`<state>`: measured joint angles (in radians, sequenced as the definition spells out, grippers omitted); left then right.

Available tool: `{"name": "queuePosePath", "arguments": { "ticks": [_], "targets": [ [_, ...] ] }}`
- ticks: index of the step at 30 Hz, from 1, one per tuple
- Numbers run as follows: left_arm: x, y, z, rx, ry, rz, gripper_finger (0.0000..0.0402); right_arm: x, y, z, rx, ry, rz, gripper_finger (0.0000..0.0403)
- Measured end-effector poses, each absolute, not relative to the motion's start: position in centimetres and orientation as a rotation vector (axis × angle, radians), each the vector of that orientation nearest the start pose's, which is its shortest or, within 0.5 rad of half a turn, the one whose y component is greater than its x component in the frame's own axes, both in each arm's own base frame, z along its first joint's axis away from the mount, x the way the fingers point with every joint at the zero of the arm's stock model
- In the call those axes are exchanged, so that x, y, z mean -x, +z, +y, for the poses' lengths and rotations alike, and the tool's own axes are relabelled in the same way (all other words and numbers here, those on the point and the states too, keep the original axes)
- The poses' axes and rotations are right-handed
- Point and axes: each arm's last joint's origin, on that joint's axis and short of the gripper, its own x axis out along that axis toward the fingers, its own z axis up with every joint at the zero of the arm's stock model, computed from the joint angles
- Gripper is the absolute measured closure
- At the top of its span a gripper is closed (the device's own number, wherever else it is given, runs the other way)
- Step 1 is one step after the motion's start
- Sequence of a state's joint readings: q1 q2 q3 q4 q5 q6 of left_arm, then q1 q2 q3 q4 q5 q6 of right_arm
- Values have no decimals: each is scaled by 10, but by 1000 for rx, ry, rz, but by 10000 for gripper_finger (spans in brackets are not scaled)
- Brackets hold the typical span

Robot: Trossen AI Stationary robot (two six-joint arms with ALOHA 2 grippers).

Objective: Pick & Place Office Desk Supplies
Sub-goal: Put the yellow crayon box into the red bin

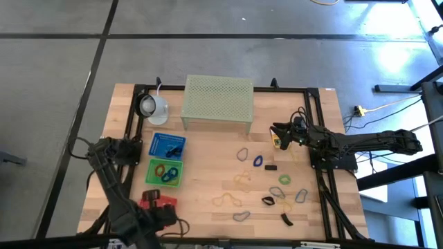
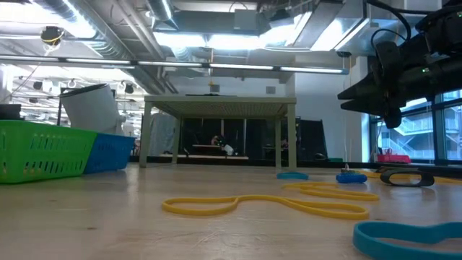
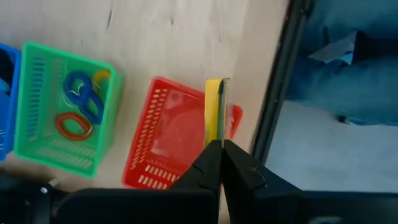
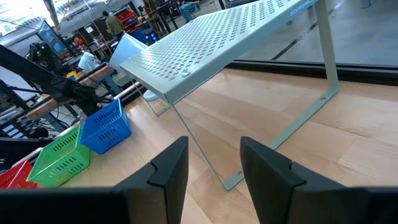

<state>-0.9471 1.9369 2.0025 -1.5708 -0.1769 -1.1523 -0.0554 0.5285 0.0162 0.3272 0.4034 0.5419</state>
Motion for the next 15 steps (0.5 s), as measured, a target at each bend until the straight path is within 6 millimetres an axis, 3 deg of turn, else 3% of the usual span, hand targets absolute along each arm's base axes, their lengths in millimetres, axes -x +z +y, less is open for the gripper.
{"name": "queuePosePath", "arguments": {
  "ticks": [7, 15],
  "targets": [
    [-201, 326, -300, 110, 193, 1351, 398, -127, 151, -18, -498, -495, 55, 256],
    [-188, 279, -298, -81, 184, 1553, 398, -126, 152, -20, -490, -549, 40, 256]
  ]
}}
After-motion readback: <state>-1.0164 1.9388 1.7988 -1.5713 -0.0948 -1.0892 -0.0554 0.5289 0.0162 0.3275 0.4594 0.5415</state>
